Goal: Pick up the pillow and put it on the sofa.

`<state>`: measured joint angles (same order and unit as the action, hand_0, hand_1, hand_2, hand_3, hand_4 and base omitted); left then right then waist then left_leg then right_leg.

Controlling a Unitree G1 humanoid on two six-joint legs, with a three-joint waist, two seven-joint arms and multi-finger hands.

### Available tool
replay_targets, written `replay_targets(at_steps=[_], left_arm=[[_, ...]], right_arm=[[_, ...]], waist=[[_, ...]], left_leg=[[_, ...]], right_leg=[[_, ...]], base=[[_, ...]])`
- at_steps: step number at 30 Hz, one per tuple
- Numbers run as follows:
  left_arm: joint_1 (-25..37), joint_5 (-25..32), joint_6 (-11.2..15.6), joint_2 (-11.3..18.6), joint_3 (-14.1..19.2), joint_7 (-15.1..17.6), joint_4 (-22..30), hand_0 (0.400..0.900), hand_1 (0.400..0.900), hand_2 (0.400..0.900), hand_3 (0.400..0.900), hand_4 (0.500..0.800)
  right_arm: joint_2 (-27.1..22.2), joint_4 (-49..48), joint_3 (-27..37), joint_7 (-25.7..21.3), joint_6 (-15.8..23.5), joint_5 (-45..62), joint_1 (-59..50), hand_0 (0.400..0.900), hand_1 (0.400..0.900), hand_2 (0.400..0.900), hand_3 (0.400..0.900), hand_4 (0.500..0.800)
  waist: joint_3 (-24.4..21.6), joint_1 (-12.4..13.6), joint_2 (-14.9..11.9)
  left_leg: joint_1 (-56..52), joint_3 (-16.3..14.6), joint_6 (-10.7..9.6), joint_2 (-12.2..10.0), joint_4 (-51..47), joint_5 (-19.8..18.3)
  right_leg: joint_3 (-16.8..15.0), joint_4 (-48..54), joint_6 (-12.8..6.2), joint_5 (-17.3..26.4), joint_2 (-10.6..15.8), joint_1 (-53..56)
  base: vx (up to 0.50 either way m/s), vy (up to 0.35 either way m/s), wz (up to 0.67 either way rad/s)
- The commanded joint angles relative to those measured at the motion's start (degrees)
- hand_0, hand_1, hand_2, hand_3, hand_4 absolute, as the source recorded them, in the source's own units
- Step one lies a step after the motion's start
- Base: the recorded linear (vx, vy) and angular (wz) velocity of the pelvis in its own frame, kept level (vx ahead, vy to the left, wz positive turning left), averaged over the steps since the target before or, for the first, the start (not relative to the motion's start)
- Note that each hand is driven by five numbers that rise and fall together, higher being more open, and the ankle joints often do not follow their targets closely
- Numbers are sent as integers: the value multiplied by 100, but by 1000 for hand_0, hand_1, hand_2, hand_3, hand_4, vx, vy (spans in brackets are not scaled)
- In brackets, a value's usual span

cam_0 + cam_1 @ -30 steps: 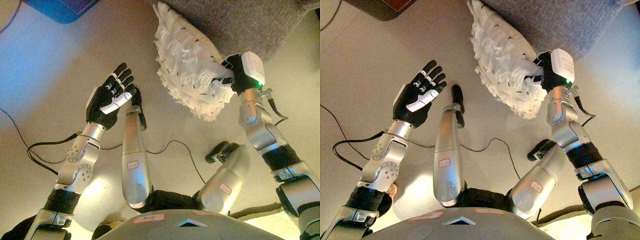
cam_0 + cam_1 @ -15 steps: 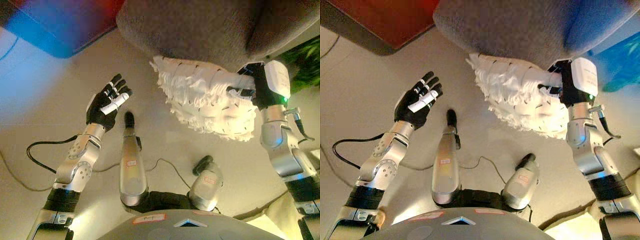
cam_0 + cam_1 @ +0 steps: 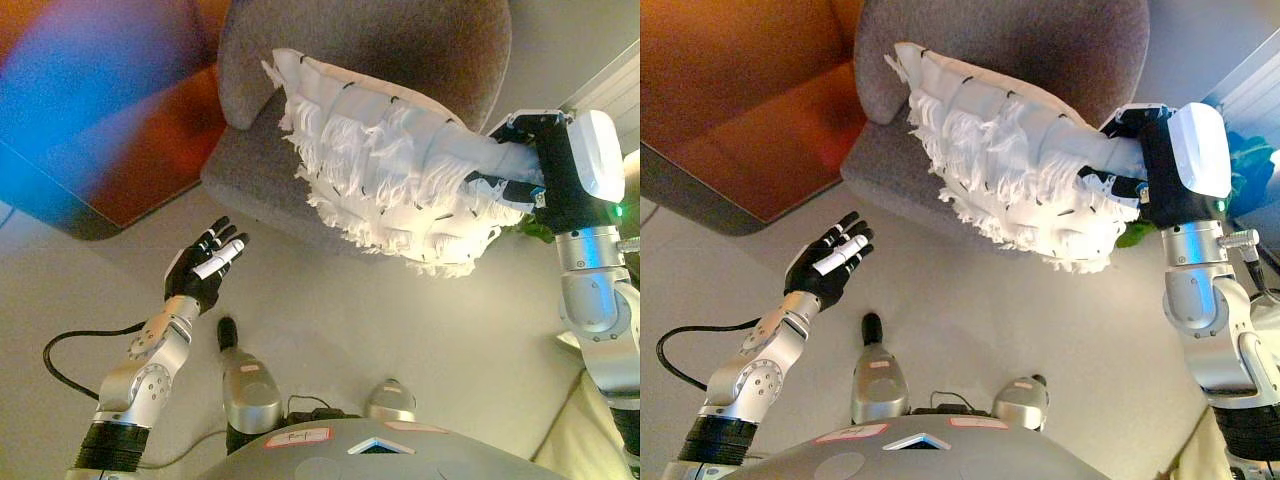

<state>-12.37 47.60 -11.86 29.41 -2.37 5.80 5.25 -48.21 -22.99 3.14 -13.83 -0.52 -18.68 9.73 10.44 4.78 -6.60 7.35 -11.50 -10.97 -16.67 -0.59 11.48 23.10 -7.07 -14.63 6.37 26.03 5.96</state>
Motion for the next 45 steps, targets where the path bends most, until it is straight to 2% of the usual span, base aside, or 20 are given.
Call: replay_targets(at_steps=[1, 5, 6, 7, 8, 10, 13, 22, 25, 29, 30, 32, 34, 36, 39, 42, 45], left_arm=[[431, 121, 231, -154, 96, -202, 471, 900, 900, 900, 900, 800], [411, -6, 222, -85, 98, -448, 479, 900, 900, 900, 900, 800], [319, -148, 254, 32, 135, -773, 610, 900, 900, 900, 900, 800], [312, -158, 256, 37, 142, -796, 619, 900, 900, 900, 900, 800], [256, -183, 253, 141, 175, -1033, 710, 900, 900, 900, 900, 800], [206, -126, 235, 270, 195, -1196, 789, 900, 900, 900, 900, 800], [194, -1, 212, 486, 221, -1358, 828, 900, 900, 900, 900, 800], [53, 16, 187, 825, 378, -1705, 976, 900, 900, 900, 900, 800], [46, 5, 134, 969, 416, -1760, 971, 900, 900, 900, 900, 800], [138, -42, 74, 1211, 433, -1897, 919, 900, 900, 900, 900, 800], [167, -61, 58, 1265, 448, -1949, 897, 900, 900, 900, 900, 800], [229, -54, 6, 1398, 521, -2053, 881, 900, 900, 900, 900, 800], [214, -50, -21, 1406, 580, -2071, 909, 900, 900, 900, 900, 800], [187, -11, -66, 1399, 620, -2060, 971, 900, 900, 900, 900, 800], [174, -4, -150, 1451, 709, -2144, 996, 900, 900, 900, 900, 800], [115, 5, -151, 1432, 695, -2170, 1014, 900, 900, 900, 900, 800], [60, 48, -124, 1392, 632, -2084, 1048, 900, 900, 900, 900, 800]], right_arm=[[-354, -214, 986, -292, 328, 359, -957, 400, 400, 400, 400, 500], [-495, 2, 1007, -215, 276, 338, -1127, 400, 400, 400, 400, 500], [-656, 275, 1025, -162, 174, 415, -1269, 400, 400, 400, 400, 500], [-664, 296, 1013, -163, 169, 413, -1286, 400, 400, 400, 400, 500], [-764, 561, 974, -125, 96, 473, -1373, 400, 400, 400, 400, 500], [-932, 910, 828, -167, -34, 491, -1564, 400, 400, 400, 400, 500], [-1211, 1605, 446, -218, -266, 649, -2095, 400, 400, 400, 400, 500], [-1829, 3703, -724, -196, -448, 694, -3743, 400, 400, 400, 400, 500], [-2140, 4455, -1262, -203, -495, 873, -4401, 400, 400, 400, 400, 500], [-2410, 5709, -2211, 5, -811, 1123, -5605, 400, 400, 400, 400, 500], [-2434, 6060, -2604, 269, -1059, 1201, -6015, 900, 900, 900, 900, 800], [-2428, 6605, -3390, 443, -1521, 1340, -6875, 900, 900, 900, 900, 800], [-2361, 6885, -3717, 353, -1724, 1560, -7323, 900, 900, 900, 900, 800], [-2167, 7359, -3808, 130, -1778, 1470, -7866, 900, 900, 900, 900, 800], [-2131, 7518, -4047, -185, -1762, 1214, -8189, 900, 900, 900, 900, 800], [-2099, 7329, -4119, -509, -1912, 1274, -8187, 900, 900, 900, 900, 800], [-2038, 7106, -3804, -740, -1870, 1549, -7871, 900, 900, 900, 900, 800]], waist=[[-355, 70, 166], [-416, 163, 149], [-440, 297, 100], [-441, 296, 97], [-447, 399, 56], [-442, 502, 15], [-427, 661, -47], [-372, 1149, -172], [-337, 1332, -232], [-266, 1672, -344], [-247, 1744, -363], [-191, 1903, -397], [-171, 1945, -379], [-152, 2049, -347], [-106, 2153, -374], [-140, 2119, -372], [-241, 2014, -348]], left_leg=[[-916, -433, 74, -268, -100, -486], [-946, -454, 39, -276, -278, -393], [-905, -399, 39, -261, -295, -394], [-901, -393, 40, -260, -295, -395], [-871, -359, 30, -269, -302, -394], [-838, -305, 27, -272, -312, -393], [-790, -210, 21, -270, -326, -392], [-653, 179, -26, -264, -354, -440], [-583, 308, -32, -260, -356, -434], [-422, 537, -54, -252, -362, -423], [-382, 588, -63, -256, -357, -416], [-294, 708, -82, -266, -362, -395], [-273, 758, -80, -261, -365, -382], [-202, 855, -79, -224, -366, -392], [-119, 955, -77, -230, -373, -393], [-140, 935, -56, -251, -381, -387], [-237, 863, -34, -270, -381, -407]], right_leg=[[239, 263, -37, 636, -154, -273], [415, 335, -37, 682, -146, -165], [522, 368, -37, 709, -141, -111], [529, 370, -37, 712, -140, -108], [613, 390, -37, 751, -125, -81], [716, 425, -37, 794, -120, -47], [857, 495, -37, 862, -129, 11], [1133, 576, -37, 802, -219, 219], [1229, 634, -37, 822, -263, 285], [1353, 725, -37, 829, -336, 340], [1370, 770, -37, 817, -359, 362], [1445, 854, -37, 825, -405, 399], [1481, 893, -37, 827, -427, 432], [1486, 970, -37, 767, -467, 481], [1480, 1015, -37, 769, -508, 507], [1475, 1035, -37, 753, -539, 542], [1420, 1053, -37, 735, -537, 589]], base=[[58, -19, 22], [56, -32, 26], [59, -55, 29], [86, -108, 41], [55, -86, 25], [70, -110, 28], [61, -100, 19], [82, -76, 15], [74, -103, 18], [59, -129, 16], [57, -172, 15], [40, -140, 8], [62, -51, 3], [56, -31, 2], [12, -60, -2], [27, -12, -9], [49, 31, -16]])
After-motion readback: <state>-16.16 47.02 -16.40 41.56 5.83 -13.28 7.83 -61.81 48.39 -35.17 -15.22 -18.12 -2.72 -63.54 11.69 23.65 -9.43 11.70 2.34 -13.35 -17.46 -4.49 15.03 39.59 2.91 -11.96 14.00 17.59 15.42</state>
